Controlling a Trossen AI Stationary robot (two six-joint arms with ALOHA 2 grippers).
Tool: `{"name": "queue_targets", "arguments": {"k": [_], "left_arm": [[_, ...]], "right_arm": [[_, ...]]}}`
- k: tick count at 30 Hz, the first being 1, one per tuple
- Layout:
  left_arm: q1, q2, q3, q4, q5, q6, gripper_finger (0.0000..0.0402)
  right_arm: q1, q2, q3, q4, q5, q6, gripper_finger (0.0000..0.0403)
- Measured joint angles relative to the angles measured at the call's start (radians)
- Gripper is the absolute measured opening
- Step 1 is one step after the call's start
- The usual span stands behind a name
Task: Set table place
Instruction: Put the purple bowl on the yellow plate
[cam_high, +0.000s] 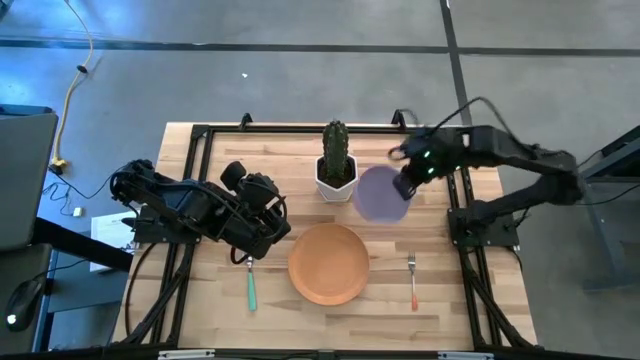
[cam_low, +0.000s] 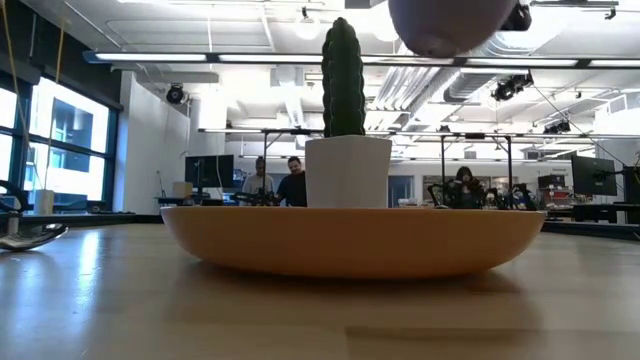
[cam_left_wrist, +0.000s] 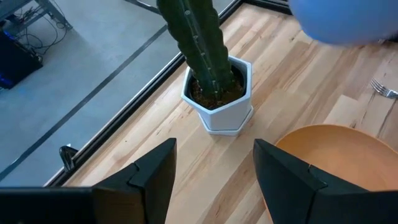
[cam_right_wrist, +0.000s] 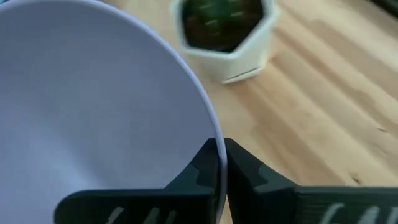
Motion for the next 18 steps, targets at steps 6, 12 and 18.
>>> {"name": "queue_targets", "arguments": {"k": [6,12,18], "left_arm": [[0.0,0.0,0.0,0.0,0.003,0.0,0.02],[0.0,0.0,0.0,0.0,0.019,0.006,0.02],[0.0,0.0,0.0,0.0,0.046,0.025,0.02]], "right_arm": [[0.176,0.211,0.076,0.04,0.019,0.005,0.0],[0.244,0.425,0.09,0.109,0.02,-0.027,0.0],[0.26,0.585,0.09,0.233,-0.049,-0.036,0.0]]}}
